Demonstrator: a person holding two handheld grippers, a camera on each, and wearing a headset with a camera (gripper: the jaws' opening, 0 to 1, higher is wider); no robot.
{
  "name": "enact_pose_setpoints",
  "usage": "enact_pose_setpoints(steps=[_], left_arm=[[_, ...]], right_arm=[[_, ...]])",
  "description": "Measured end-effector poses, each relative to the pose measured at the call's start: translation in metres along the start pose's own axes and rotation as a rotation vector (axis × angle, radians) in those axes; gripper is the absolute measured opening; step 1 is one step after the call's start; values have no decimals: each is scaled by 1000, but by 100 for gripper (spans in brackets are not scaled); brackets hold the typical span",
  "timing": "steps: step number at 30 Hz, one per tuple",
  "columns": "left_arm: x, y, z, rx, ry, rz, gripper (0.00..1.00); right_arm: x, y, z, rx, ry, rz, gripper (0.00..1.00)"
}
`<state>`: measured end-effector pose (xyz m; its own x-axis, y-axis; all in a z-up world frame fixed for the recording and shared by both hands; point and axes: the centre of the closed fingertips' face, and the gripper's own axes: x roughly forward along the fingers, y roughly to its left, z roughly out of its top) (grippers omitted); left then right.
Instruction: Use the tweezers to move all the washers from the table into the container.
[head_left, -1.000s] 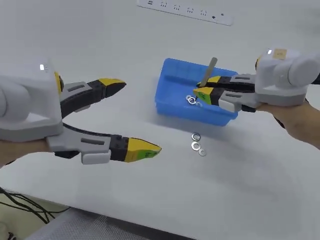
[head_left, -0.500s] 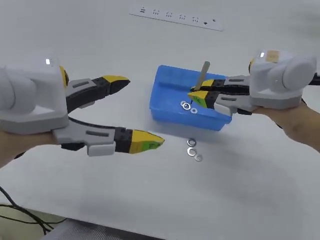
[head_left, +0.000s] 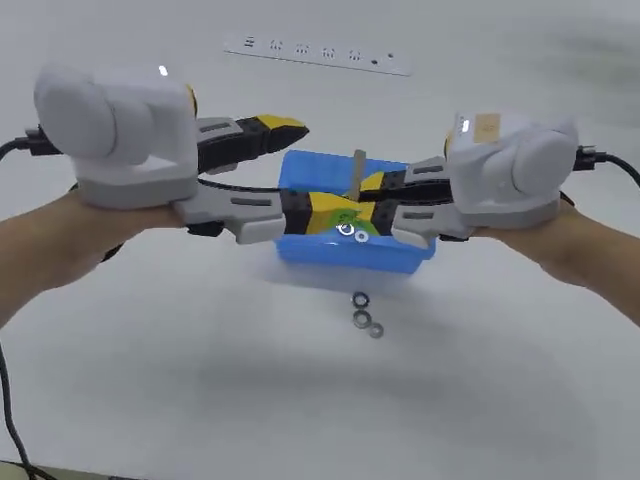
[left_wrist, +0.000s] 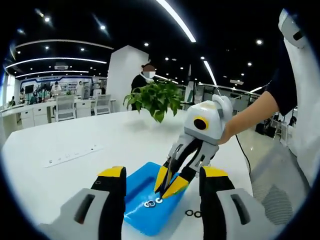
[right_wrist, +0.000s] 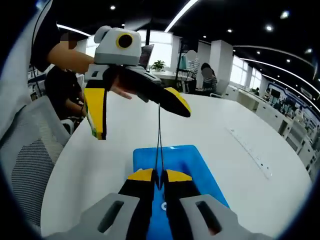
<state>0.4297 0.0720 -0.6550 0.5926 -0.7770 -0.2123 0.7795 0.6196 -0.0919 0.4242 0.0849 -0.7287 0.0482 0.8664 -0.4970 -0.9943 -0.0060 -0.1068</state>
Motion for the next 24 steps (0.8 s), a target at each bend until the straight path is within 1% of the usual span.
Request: enact_pose_setpoints(steps=[3,4,5,6,7,9,10,11,13,18,20,24], left_arm=[[6,-3,1,22,19,-28,57],[8,-4,0,39,31,-38,56],[9,-4,0,43,37,-44,54],[10,-6,-1,46,48,-62,50],[11,-7,-2,45,52,-68,46],[11,-14,-3,33,66,-113,27],[11,-14,-3,49,67,-114,22],[11,-15,-3,57,68,-113,22],[12,-21,-3,61,72,-128,24],[10,-26,-3,75,83,-155,19],[9,-30,-3,82,89,-179,15],[7,-29,-3,115,103,-183,13]], right_arm=[[-1,1,3,-5,-7,1,8],[-1,1,3,-5,-8,1,8],[-1,1,3,-5,-9,2,8],[-1,1,3,-4,-10,2,8],[-1,1,4,-4,-10,4,8],[-1,2,3,-4,-7,9,8],[-1,3,3,-3,-7,12,8],[-1,4,3,-2,-6,14,8],[-1,7,3,-2,-5,20,8],[0,10,5,-4,-7,29,8],[1,11,5,-15,-6,34,8],[1,12,6,-37,-2,39,8]])
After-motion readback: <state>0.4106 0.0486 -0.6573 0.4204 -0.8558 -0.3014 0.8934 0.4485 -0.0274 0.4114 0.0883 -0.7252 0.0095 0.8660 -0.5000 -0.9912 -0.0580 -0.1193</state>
